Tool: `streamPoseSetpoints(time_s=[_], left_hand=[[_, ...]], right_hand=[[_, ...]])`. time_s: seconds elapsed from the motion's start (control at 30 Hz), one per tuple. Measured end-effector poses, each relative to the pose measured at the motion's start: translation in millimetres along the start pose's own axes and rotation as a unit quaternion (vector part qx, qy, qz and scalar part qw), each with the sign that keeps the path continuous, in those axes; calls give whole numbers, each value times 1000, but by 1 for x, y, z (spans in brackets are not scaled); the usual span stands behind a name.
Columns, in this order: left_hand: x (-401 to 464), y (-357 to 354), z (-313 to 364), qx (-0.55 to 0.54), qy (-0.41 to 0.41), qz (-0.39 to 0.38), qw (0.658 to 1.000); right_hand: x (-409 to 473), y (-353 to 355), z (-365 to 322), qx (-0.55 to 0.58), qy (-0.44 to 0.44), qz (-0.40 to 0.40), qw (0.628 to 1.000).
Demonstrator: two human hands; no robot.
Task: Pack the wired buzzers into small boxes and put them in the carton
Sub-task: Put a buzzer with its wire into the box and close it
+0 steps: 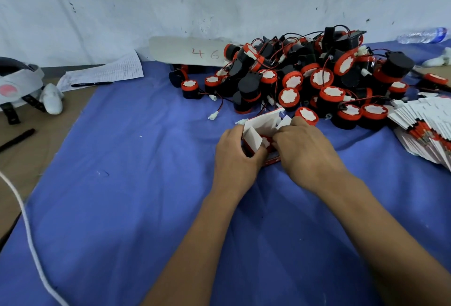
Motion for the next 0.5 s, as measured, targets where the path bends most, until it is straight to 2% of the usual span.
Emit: streamPoseSetpoints(time_s=[0.13, 0.33, 0.5], left_hand=[[2, -2, -1, 5, 3, -5, 1000], [2, 0, -1, -8, 4, 8, 1000], [0, 4, -1, -70, 12, 17, 997]], right_hand=[[-2, 4, -3, -35, 22, -28, 999], [-11, -2, 3, -22, 36, -108, 993], [4, 7, 4, -38, 45, -77, 995]])
Point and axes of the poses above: each hand's wrist, its own x-axis towards the middle knuckle, its own y-axis out of the back of the hand, z = x × y, the point moved 7 cm from there along x, towards the middle knuckle, and after that the axes turned 4 degrees about z, right-handed, at the moved point
